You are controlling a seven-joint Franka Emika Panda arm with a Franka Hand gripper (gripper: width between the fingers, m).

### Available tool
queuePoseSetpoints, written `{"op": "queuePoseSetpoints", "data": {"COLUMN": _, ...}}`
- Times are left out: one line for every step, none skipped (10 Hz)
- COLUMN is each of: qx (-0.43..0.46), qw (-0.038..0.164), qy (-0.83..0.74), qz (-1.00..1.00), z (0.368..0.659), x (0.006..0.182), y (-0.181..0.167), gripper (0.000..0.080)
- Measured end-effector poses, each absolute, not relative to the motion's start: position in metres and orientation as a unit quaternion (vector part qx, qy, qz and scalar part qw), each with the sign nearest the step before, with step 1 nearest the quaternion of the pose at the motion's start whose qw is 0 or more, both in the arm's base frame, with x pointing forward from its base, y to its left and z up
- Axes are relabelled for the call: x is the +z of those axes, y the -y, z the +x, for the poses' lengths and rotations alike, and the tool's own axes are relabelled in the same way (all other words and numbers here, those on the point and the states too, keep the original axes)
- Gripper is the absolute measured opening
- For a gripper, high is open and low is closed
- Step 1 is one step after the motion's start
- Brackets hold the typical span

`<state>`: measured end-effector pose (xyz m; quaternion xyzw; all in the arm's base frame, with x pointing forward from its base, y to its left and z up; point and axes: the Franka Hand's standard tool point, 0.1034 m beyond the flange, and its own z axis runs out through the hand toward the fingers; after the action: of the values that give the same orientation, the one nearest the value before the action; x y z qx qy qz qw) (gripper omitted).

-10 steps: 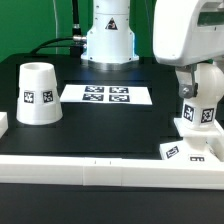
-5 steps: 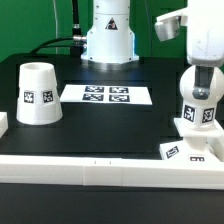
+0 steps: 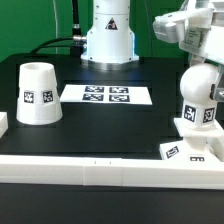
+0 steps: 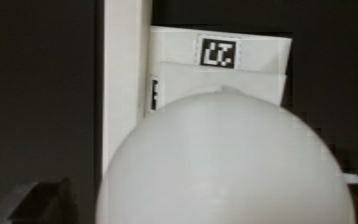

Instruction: Assemble lamp

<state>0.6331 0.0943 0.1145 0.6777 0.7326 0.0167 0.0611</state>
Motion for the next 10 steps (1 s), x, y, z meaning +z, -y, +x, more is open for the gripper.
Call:
{"op": "queuePoseSetpoints", "data": {"qx": 0.016, "qw": 0.061, "qy": -0.742, "qz": 0.668, "z": 0.6333, "x": 0.1146, "y": -0.093, "gripper": 0.0572}}
{"op": "queuePoseSetpoints", "data": {"qx": 0.016, "qw": 0.061, "qy": -0.739, "qz": 0.671, "z": 0.6333, "x": 0.1145, "y": -0.0928, "gripper": 0.0572}}
{"op": "queuePoseSetpoints", "data": {"qx": 0.016, "qw": 0.061, "qy": -0.739, "qz": 0.671, "z": 0.6334, "x": 0.1146, "y": -0.0925, "gripper": 0.0576}}
{"op": "queuePoseSetpoints", "data": {"qx": 0.016, "qw": 0.061, "qy": -0.738, "qz": 0.672, "z": 0.6334, "x": 0.1146, "y": -0.0924, "gripper": 0.0576}}
{"op": "queuePoseSetpoints", "data": {"qx": 0.017, "qw": 0.061, "qy": -0.731, "qz": 0.68, "z": 0.6334, "x": 0.1146, "y": -0.0923, "gripper": 0.0576}}
{"op": "queuePoseSetpoints", "data": {"qx": 0.017, "qw": 0.061, "qy": -0.731, "qz": 0.68, "z": 0.6334, "x": 0.1146, "y": -0.0922, "gripper": 0.0576}}
{"op": "queuePoseSetpoints", "data": {"qx": 0.019, "qw": 0.059, "qy": -0.715, "qz": 0.696, "z": 0.6333, "x": 0.1145, "y": -0.0924, "gripper": 0.0576}}
{"op": "queuePoseSetpoints", "data": {"qx": 0.023, "qw": 0.056, "qy": -0.664, "qz": 0.745, "z": 0.6332, "x": 0.1146, "y": -0.0917, "gripper": 0.0576}}
{"op": "queuePoseSetpoints", "data": {"qx": 0.027, "qw": 0.052, "qy": -0.618, "qz": 0.784, "z": 0.6333, "x": 0.1146, "y": -0.0915, "gripper": 0.0577}}
{"op": "queuePoseSetpoints", "data": {"qx": 0.031, "qw": 0.045, "qy": -0.561, "qz": 0.826, "z": 0.6333, "x": 0.1151, "y": -0.0913, "gripper": 0.0577}}
